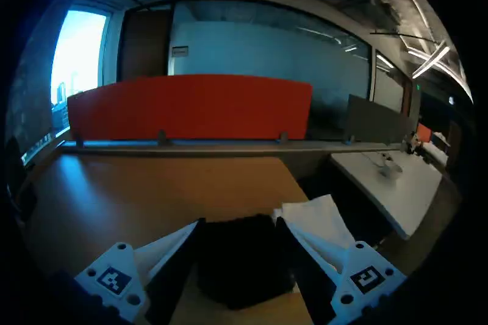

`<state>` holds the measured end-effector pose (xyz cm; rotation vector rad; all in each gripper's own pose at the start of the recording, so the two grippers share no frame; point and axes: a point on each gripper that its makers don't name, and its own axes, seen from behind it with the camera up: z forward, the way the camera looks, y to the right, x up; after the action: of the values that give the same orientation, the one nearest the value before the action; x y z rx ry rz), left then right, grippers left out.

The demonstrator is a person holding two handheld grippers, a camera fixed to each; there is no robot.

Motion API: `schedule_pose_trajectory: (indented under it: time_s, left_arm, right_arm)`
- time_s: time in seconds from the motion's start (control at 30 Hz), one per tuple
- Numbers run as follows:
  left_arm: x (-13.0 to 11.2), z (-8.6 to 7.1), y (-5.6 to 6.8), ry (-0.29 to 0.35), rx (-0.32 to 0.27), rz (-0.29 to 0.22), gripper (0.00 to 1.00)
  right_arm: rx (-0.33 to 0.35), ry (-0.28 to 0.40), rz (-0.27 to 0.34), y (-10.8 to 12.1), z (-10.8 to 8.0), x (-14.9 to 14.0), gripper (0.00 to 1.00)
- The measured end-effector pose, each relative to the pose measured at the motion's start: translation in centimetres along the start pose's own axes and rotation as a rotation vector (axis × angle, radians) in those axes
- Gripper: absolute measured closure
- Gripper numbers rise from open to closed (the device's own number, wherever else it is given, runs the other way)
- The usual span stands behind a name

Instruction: Fold towel

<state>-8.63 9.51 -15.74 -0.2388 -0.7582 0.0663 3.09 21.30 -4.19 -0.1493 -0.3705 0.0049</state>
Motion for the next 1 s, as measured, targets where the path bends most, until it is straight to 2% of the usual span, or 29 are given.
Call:
schedule_pose_trajectory:
  time_s: [0.27,0.4,0.63,0.87,1.0]
  left_arm:
    - [0.5,-0.1,-0.3,0.019,0.015,-0.009,0.2]
    - [1.1,-0.1,-0.6,0.04,0.023,-0.013,0.2]
    - [3.4,-0.2,-1.3,0.115,0.044,-0.006,0.2]
    - [7.7,-0.3,-2.9,0.233,0.077,-0.017,0.2]
    - [10.4,-0.4,-3.8,0.306,0.092,-0.022,0.2]
  right_arm:
    - [0.004,0.202,0.02,-1.4,-1.8,6.3,0.12]
    - [0.014,0.261,0.023,-2.2,-2.5,8.1,0.11]
    - [0.039,0.271,0.005,-3.7,-2.6,8.7,0.11]
    - [0.049,0.246,0.009,-4.9,-2.3,8.3,0.08]
    - [0.055,0.255,0.009,-5.4,-2.5,8.9,0.06]
